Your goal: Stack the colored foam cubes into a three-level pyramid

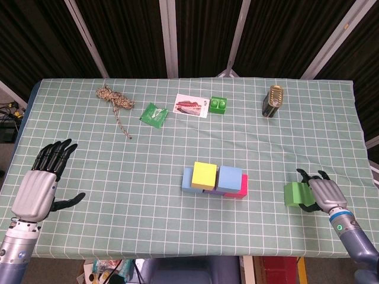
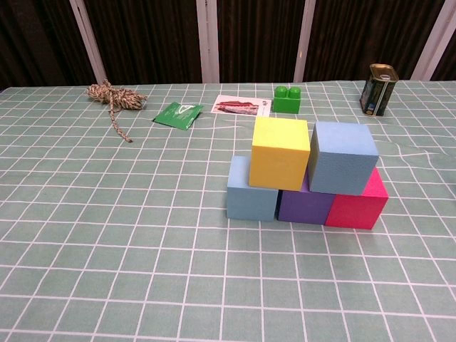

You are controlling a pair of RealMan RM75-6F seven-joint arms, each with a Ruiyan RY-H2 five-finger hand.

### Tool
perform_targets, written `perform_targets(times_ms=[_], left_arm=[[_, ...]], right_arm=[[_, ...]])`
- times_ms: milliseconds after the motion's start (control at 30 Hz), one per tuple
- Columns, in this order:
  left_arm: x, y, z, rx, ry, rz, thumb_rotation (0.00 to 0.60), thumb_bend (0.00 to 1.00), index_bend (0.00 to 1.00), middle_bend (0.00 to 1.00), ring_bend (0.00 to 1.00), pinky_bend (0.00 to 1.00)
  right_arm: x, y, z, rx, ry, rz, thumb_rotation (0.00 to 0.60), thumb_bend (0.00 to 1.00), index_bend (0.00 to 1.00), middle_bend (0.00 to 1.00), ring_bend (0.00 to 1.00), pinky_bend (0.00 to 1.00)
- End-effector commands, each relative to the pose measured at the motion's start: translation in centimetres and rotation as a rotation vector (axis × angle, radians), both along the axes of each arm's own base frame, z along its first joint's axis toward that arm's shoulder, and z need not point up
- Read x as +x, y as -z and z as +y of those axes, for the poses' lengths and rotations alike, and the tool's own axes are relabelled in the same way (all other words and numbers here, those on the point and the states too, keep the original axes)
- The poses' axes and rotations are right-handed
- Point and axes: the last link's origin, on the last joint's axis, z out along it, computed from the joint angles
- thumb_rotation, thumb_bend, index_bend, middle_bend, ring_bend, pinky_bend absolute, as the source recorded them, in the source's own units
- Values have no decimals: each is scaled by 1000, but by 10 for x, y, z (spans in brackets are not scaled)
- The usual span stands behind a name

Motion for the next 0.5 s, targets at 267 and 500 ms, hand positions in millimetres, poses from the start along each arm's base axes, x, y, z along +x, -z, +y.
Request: perform_targets(times_ms=[267,500], left_arm=[[1,-2,0,7,3,-4,600,33,0,17,0,0],[1,-3,0,10,4,-4,600,33,0,17,0,0]], right_arm=[[14,-26,-9,-80,-32,-33,600,319,0,398,247,0],[27,-55,-20,-137,-65,-28,600,319,0,398,247,0]])
